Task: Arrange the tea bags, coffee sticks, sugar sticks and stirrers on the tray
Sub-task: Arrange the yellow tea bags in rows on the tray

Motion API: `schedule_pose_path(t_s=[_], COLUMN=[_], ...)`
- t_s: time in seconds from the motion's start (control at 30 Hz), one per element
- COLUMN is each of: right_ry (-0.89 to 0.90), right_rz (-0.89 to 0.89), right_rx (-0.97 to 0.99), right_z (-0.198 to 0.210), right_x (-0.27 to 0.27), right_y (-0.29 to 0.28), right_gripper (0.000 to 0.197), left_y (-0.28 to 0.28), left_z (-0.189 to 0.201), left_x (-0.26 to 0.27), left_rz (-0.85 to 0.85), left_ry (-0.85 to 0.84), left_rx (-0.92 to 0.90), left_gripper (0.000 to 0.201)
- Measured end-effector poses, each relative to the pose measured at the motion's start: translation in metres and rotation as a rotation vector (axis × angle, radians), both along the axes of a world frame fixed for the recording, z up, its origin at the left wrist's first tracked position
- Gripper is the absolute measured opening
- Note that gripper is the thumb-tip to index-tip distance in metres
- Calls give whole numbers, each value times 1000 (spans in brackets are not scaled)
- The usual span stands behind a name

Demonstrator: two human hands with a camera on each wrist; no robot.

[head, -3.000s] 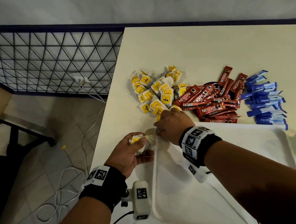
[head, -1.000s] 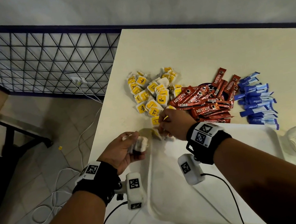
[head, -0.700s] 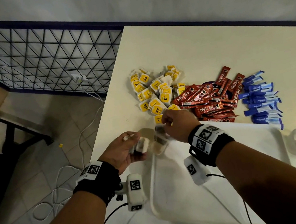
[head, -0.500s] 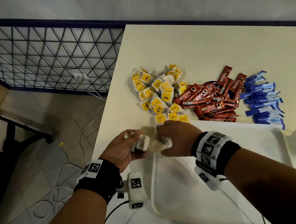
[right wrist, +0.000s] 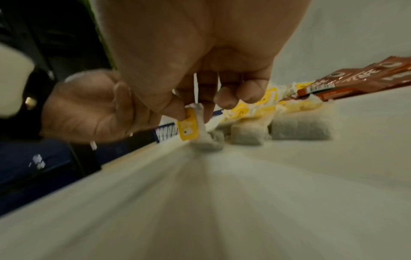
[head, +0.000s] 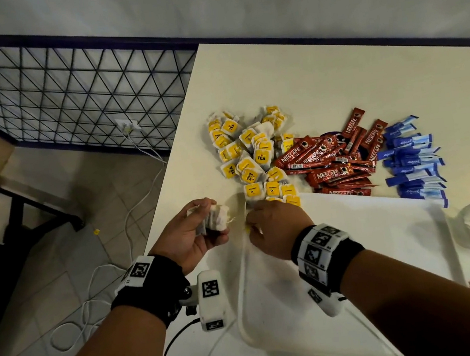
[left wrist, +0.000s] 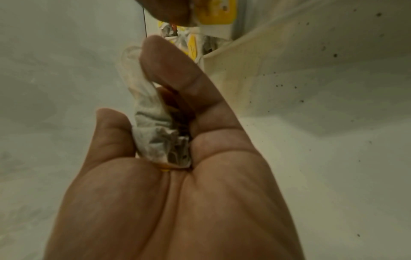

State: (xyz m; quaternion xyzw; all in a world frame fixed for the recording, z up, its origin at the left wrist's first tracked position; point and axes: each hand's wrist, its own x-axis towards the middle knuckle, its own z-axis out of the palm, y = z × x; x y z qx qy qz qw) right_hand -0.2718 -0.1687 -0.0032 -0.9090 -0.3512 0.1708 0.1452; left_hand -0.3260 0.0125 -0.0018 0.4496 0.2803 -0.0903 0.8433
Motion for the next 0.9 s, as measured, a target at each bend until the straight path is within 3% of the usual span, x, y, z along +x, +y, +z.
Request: schedule_pose_path(t_s=[0.1,0.2,0.3,0.43,0.77,0.9], right_ry=[165,321,252,223,127,70], right_rz=[-66,-112,-190,-269,-298,-421], right_rx=[65,-4,-17,-5,6,163], right_z=[12,11,0,-2,-1,-7], right_x=[15,30,40,45,50,52], right_y=[-2,-1,-2,-2,3,-30], right_gripper=[20,18,21,20,23,18], left_y=[1,0,1,1,-5,-14], left_z=[-2,-3,-4,-2,-3,-3], left_x=[-2,-4,-5,-6,0,5], left_rz=[3,7,4,-15,-84,-142], left_ry=[-1,14,21,19,22,18], left_rx=[-1,9,16,24,45,79], left_gripper=[27,21,15,23,21,25])
